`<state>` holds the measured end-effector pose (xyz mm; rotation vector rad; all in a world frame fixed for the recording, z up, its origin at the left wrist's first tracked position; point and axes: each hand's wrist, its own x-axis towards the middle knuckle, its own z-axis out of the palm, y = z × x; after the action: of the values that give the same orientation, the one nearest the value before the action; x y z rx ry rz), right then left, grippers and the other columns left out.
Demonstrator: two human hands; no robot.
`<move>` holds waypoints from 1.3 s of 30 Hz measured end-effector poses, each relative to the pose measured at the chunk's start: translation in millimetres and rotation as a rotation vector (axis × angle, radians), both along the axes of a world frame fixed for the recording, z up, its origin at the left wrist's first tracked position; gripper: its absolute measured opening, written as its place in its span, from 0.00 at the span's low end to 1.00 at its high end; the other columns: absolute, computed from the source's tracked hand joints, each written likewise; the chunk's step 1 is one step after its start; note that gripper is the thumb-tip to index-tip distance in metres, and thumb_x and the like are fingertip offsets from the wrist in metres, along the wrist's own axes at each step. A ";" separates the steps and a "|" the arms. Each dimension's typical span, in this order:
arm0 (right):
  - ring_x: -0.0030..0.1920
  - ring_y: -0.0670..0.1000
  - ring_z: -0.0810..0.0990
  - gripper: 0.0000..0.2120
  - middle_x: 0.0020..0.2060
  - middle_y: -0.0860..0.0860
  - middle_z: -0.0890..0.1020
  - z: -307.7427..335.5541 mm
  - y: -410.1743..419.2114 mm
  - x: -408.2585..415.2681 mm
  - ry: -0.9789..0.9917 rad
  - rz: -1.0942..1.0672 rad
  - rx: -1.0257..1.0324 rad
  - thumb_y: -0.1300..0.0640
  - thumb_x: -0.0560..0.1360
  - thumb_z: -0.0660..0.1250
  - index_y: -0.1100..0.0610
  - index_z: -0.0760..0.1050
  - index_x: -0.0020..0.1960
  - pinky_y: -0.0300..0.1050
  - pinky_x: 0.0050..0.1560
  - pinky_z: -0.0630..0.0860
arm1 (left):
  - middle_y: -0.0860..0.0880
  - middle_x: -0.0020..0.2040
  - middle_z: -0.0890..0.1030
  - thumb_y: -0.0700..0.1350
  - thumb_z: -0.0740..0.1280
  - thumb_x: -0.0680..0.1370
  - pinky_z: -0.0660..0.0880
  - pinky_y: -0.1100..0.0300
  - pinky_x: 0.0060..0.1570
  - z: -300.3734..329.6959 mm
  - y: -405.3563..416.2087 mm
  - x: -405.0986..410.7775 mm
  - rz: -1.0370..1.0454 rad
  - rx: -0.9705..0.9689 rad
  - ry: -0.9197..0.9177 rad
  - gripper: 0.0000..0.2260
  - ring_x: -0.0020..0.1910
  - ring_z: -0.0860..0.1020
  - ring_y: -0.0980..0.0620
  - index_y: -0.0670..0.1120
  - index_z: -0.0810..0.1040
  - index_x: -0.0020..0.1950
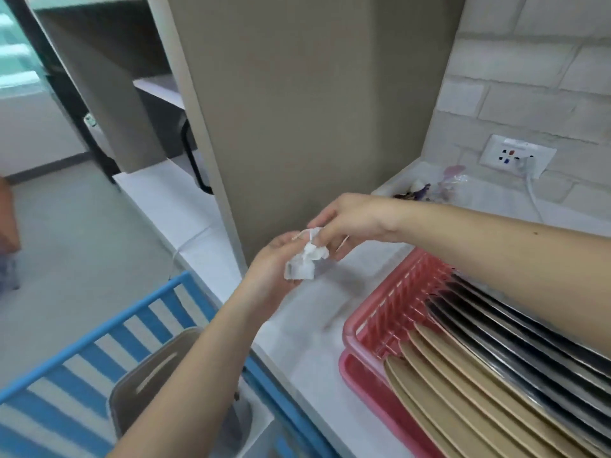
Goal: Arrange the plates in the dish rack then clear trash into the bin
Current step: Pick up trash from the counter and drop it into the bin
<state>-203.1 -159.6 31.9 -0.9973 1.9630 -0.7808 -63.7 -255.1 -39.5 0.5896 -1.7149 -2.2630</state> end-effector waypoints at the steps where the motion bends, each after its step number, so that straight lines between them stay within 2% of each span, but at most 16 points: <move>1: 0.45 0.53 0.82 0.11 0.50 0.60 0.84 -0.8 -5.0 11.6 0.016 0.063 0.037 0.60 0.74 0.70 0.61 0.80 0.56 0.50 0.51 0.82 | 0.53 0.42 0.82 0.47 0.63 0.81 0.73 0.66 0.35 -3.1 -4.7 13.1 0.039 0.004 -0.014 0.06 0.36 0.79 0.58 0.48 0.79 0.54; 4: 0.44 0.54 0.82 0.10 0.50 0.62 0.83 -7.4 -22.8 45.4 0.011 0.182 0.100 0.58 0.75 0.70 0.60 0.81 0.56 0.51 0.45 0.83 | 0.51 0.43 0.81 0.45 0.64 0.81 0.72 0.62 0.37 -16.0 -24.7 58.8 0.085 -0.069 -0.069 0.04 0.36 0.78 0.55 0.49 0.77 0.54; 7: 0.38 0.55 0.84 0.12 0.43 0.61 0.83 -12.8 -36.8 74.8 0.021 0.252 0.134 0.60 0.75 0.70 0.64 0.80 0.56 0.49 0.41 0.83 | 0.52 0.45 0.81 0.47 0.64 0.82 0.73 0.61 0.41 -16.7 -30.0 97.3 0.087 -0.125 -0.135 0.05 0.39 0.77 0.55 0.51 0.77 0.57; 10: 0.30 0.51 0.83 0.07 0.36 0.57 0.82 -22.1 -53.1 106.2 0.121 0.308 0.174 0.63 0.77 0.68 0.66 0.78 0.53 0.47 0.39 0.84 | 0.56 0.48 0.78 0.50 0.58 0.84 0.74 0.63 0.40 -24.3 -41.4 127.5 0.268 -0.324 -0.288 0.09 0.42 0.75 0.59 0.55 0.76 0.61; 13: 0.33 0.54 0.81 0.09 0.40 0.58 0.81 -36.5 -67.5 135.9 0.204 0.379 0.218 0.63 0.80 0.57 0.60 0.75 0.53 0.45 0.37 0.82 | 0.46 0.45 0.79 0.49 0.55 0.85 0.72 0.63 0.34 -45.2 -66.6 152.7 0.504 -0.416 -0.389 0.12 0.36 0.73 0.55 0.52 0.76 0.62; 15: 0.32 0.52 0.76 0.12 0.38 0.55 0.79 -47.9 -78.8 157.0 0.261 0.407 0.193 0.59 0.81 0.52 0.57 0.74 0.55 0.41 0.33 0.76 | 0.42 0.46 0.77 0.52 0.53 0.84 0.70 0.61 0.35 -53.8 -74.8 170.0 0.575 -0.436 -0.481 0.13 0.37 0.73 0.54 0.52 0.76 0.59; 18: 0.35 0.52 0.69 0.15 0.33 0.50 0.69 -66.3 -97.3 188.5 0.395 0.438 0.140 0.54 0.83 0.50 0.57 0.69 0.43 0.39 0.34 0.65 | 0.49 0.48 0.77 0.60 0.55 0.82 0.67 0.61 0.36 -77.1 -76.5 195.0 0.629 -0.437 -0.594 0.16 0.38 0.73 0.59 0.50 0.73 0.58; 20: 0.36 0.53 0.66 0.19 0.34 0.53 0.67 -80.7 -110.9 204.8 0.374 0.436 0.172 0.50 0.82 0.48 0.57 0.65 0.37 0.45 0.36 0.62 | 0.46 0.53 0.78 0.61 0.55 0.82 0.68 0.56 0.42 -95.9 -76.8 210.2 0.669 -0.430 -0.646 0.18 0.43 0.75 0.55 0.49 0.72 0.58; 23: 0.44 0.55 0.71 0.19 0.45 0.59 0.74 -112.5 -126.9 217.8 0.355 0.492 0.250 0.54 0.83 0.49 0.63 0.75 0.52 0.45 0.43 0.65 | 0.46 0.53 0.76 0.56 0.53 0.84 0.68 0.57 0.43 -126.2 -83.2 221.2 0.656 -0.366 -0.685 0.14 0.47 0.74 0.50 0.48 0.69 0.59; 25: 0.50 0.57 0.74 0.16 0.50 0.60 0.75 -139.8 -131.0 225.5 0.313 0.487 0.268 0.59 0.83 0.52 0.65 0.73 0.63 0.43 0.47 0.65 | 0.48 0.50 0.76 0.49 0.52 0.85 0.67 0.60 0.41 -141.9 -86.0 227.6 0.604 -0.304 -0.666 0.10 0.45 0.72 0.53 0.47 0.70 0.59; 27: 0.56 0.60 0.75 0.14 0.51 0.59 0.76 -171.3 -133.1 232.2 0.369 0.535 0.281 0.62 0.82 0.54 0.66 0.71 0.63 0.44 0.48 0.65 | 0.47 0.58 0.78 0.44 0.52 0.84 0.68 0.62 0.53 -160.6 -91.3 235.0 0.510 -0.300 -0.683 0.14 0.53 0.73 0.52 0.47 0.76 0.63; 29: 0.52 0.59 0.75 0.09 0.49 0.58 0.77 -197.6 -135.7 235.2 0.379 0.525 0.296 0.59 0.83 0.54 0.62 0.71 0.57 0.46 0.46 0.66 | 0.41 0.67 0.74 0.40 0.53 0.82 0.69 0.54 0.66 -181.7 -99.2 239.2 0.473 -0.295 -0.745 0.18 0.62 0.73 0.46 0.46 0.78 0.65; 31: 0.53 0.60 0.76 0.08 0.52 0.59 0.77 -216.5 -138.2 236.7 0.397 0.486 0.289 0.58 0.83 0.54 0.59 0.70 0.56 0.47 0.46 0.67 | 0.38 0.69 0.71 0.38 0.53 0.80 0.71 0.49 0.66 -195.1 -104.1 241.1 0.460 -0.263 -0.808 0.20 0.63 0.75 0.41 0.49 0.76 0.67; 34: 0.56 0.60 0.76 0.14 0.55 0.58 0.73 -233.7 -138.7 241.0 0.382 0.394 0.261 0.62 0.82 0.55 0.60 0.69 0.67 0.49 0.49 0.69 | 0.46 0.74 0.66 0.46 0.59 0.82 0.67 0.50 0.70 -196.7 -100.8 238.4 0.424 -0.185 -0.825 0.21 0.68 0.71 0.42 0.50 0.67 0.75; 37: 0.53 0.60 0.77 0.14 0.52 0.57 0.75 -246.0 -142.3 244.9 0.368 0.361 0.249 0.54 0.81 0.57 0.60 0.73 0.60 0.49 0.49 0.71 | 0.47 0.76 0.66 0.51 0.59 0.82 0.62 0.46 0.73 -190.5 -97.9 237.6 0.444 -0.081 -0.757 0.25 0.72 0.67 0.44 0.49 0.59 0.79; 39: 0.58 0.60 0.76 0.19 0.59 0.57 0.77 -249.6 -144.5 246.0 0.343 0.336 0.265 0.47 0.80 0.58 0.58 0.72 0.63 0.52 0.55 0.73 | 0.46 0.75 0.67 0.53 0.57 0.83 0.62 0.47 0.73 -185.8 -96.1 237.8 0.468 -0.053 -0.726 0.25 0.72 0.68 0.44 0.49 0.58 0.79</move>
<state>42.9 -304.1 -217.7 -1.3147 2.0365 -0.1642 174.0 -351.1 -225.3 1.7486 -1.6395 -1.7607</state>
